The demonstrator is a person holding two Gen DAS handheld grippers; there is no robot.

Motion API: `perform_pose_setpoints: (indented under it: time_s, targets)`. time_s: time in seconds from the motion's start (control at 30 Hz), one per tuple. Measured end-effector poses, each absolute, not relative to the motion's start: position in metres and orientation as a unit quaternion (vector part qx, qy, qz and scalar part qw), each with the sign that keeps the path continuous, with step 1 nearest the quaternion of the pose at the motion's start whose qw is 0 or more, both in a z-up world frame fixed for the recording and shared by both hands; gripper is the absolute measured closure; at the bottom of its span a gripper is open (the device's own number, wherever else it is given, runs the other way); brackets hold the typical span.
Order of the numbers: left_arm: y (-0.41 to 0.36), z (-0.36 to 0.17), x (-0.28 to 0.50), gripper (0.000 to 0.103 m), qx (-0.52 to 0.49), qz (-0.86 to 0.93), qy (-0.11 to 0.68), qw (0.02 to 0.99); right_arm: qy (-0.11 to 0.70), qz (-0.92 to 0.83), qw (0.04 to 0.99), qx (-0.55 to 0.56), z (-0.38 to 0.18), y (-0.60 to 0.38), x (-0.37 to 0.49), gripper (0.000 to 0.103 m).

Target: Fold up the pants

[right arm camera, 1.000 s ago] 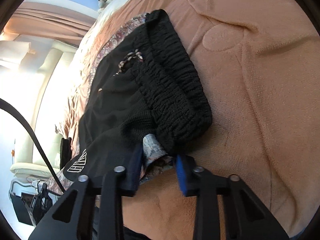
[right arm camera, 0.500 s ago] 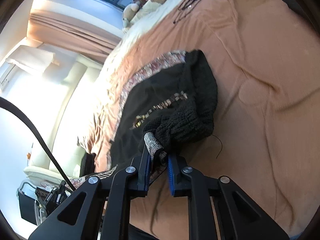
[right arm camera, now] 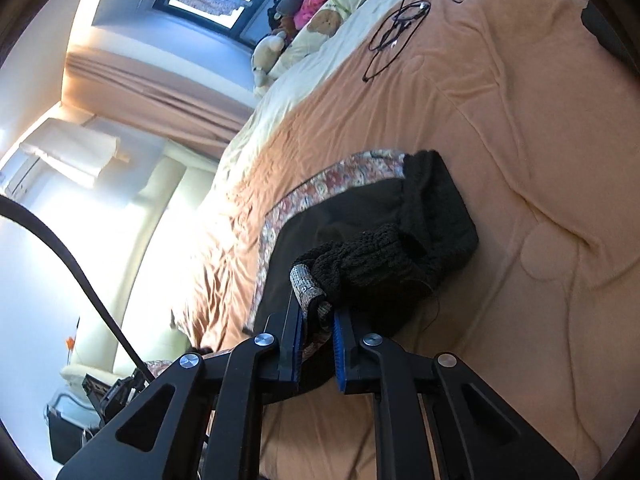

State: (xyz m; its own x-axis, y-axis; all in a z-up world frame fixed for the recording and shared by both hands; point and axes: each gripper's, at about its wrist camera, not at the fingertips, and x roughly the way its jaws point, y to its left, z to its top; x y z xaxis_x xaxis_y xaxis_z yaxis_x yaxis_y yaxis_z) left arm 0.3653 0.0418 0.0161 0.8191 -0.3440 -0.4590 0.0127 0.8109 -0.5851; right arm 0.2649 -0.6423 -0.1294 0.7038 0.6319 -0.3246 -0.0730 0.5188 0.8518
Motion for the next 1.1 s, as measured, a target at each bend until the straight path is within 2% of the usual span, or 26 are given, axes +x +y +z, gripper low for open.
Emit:
perform_pose_setpoints:
  time_s: [0.4,0.67,1.1]
  targets:
    - [0.022,0.01,0.475,0.097,-0.272,-0.099,0.312,0.905,0.309,0.173,0.806,0.474,-0.134,-0.616,0.31,0.094]
    - [0.002,-0.025,0.555,0.097,-0.263,-0.084,0.355,0.893,0.322,0.121,0.817,0.464,-0.135,-0.589,0.339,0.094]
    - [-0.027,-0.093,0.664,0.097,-0.225,-0.083,0.414,0.878,0.334,0.133,0.831,0.425,-0.14,-0.575,0.384,0.093]
